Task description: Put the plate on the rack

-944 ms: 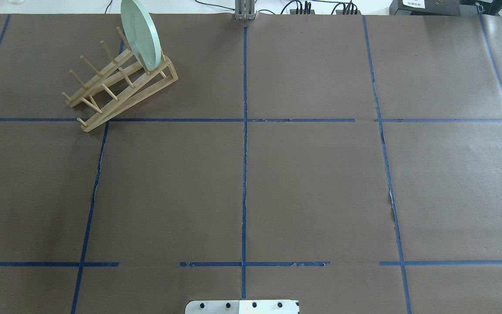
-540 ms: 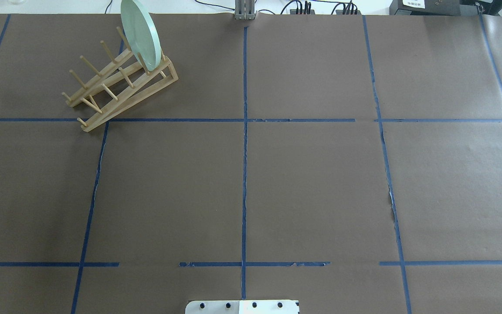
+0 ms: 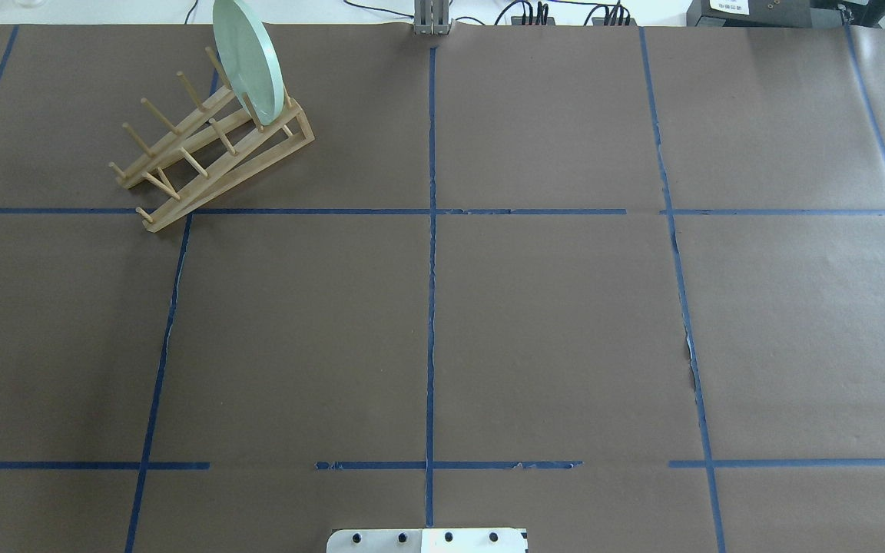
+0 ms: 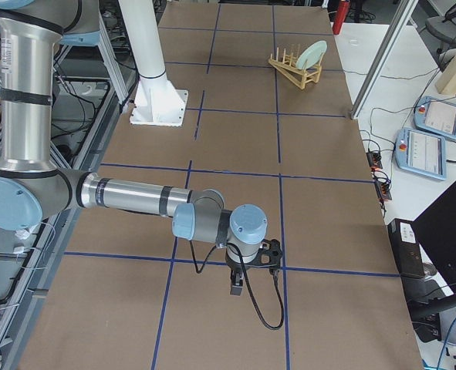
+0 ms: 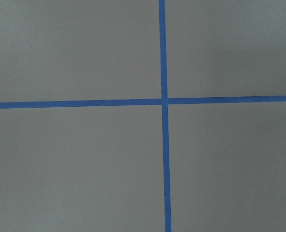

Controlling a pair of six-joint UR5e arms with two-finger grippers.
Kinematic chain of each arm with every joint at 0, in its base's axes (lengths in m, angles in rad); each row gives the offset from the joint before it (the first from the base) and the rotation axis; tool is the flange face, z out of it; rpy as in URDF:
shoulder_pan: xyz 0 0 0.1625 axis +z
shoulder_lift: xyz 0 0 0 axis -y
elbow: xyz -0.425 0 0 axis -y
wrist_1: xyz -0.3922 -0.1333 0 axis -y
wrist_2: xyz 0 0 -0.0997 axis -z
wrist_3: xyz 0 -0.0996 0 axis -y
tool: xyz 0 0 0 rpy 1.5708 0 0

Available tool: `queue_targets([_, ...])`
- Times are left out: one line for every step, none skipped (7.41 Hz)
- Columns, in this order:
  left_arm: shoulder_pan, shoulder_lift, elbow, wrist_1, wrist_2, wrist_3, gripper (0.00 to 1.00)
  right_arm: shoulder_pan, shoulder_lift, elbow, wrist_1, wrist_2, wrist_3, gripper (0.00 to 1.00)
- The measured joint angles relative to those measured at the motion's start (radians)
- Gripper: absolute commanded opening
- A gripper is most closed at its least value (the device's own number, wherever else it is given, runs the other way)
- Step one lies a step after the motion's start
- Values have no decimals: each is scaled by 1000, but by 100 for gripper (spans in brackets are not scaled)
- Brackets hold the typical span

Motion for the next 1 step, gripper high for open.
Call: queue_targets([0, -1, 0, 0, 0, 0, 100, 0, 0, 0, 0, 0, 0, 100])
